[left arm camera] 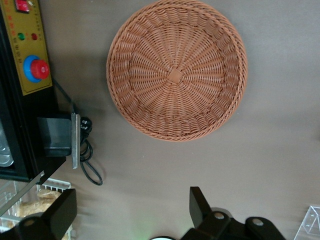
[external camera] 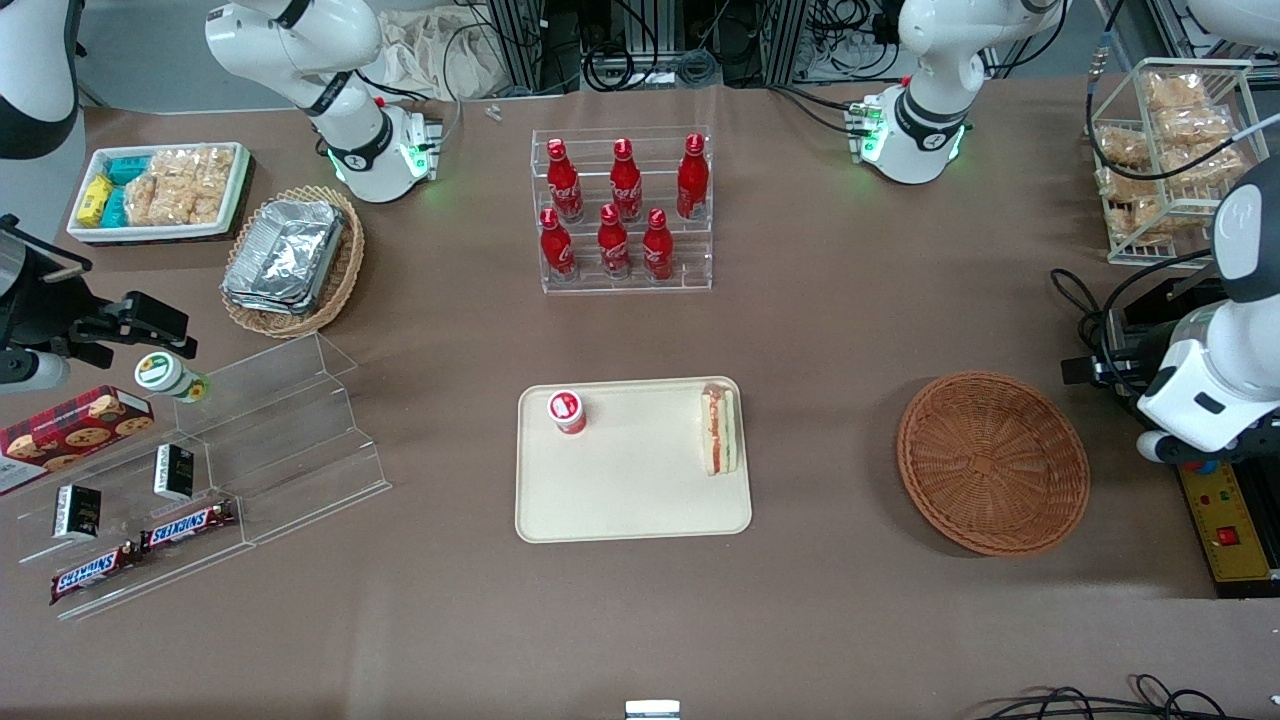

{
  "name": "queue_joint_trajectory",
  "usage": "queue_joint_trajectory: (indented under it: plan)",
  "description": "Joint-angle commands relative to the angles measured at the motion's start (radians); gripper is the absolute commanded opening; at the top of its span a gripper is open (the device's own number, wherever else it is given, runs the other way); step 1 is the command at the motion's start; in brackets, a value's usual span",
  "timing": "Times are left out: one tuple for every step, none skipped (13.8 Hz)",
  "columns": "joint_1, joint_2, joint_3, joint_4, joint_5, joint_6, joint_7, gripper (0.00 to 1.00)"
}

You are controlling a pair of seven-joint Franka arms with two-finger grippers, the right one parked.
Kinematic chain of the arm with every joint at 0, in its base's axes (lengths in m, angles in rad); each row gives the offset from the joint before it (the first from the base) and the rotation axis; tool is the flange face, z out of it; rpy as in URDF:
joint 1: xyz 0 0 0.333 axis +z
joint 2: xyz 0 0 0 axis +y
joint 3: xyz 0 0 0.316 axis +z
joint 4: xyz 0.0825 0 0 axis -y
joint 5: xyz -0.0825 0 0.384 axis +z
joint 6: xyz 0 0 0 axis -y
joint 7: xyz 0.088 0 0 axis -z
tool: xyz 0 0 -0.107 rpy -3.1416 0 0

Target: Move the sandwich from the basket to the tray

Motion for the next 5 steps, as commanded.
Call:
queue_joint_trajectory:
  plan:
    - [-0.145, -0.052, 0.221, -0.025, -0.091, 0.016, 0.086, 1.0]
    - [-0.146, -0.049, 0.224, -0.025, -0.102, 0.025, 0.086, 1.0]
    - [-0.143, -0.043, 0.224, -0.024, -0.111, 0.031, 0.082, 1.0]
    - [-0.141, -0.041, 0.224, -0.022, -0.112, 0.033, 0.075, 1.0]
    - [-0.141, -0.04, 0.224, -0.024, -0.112, 0.035, 0.075, 1.0]
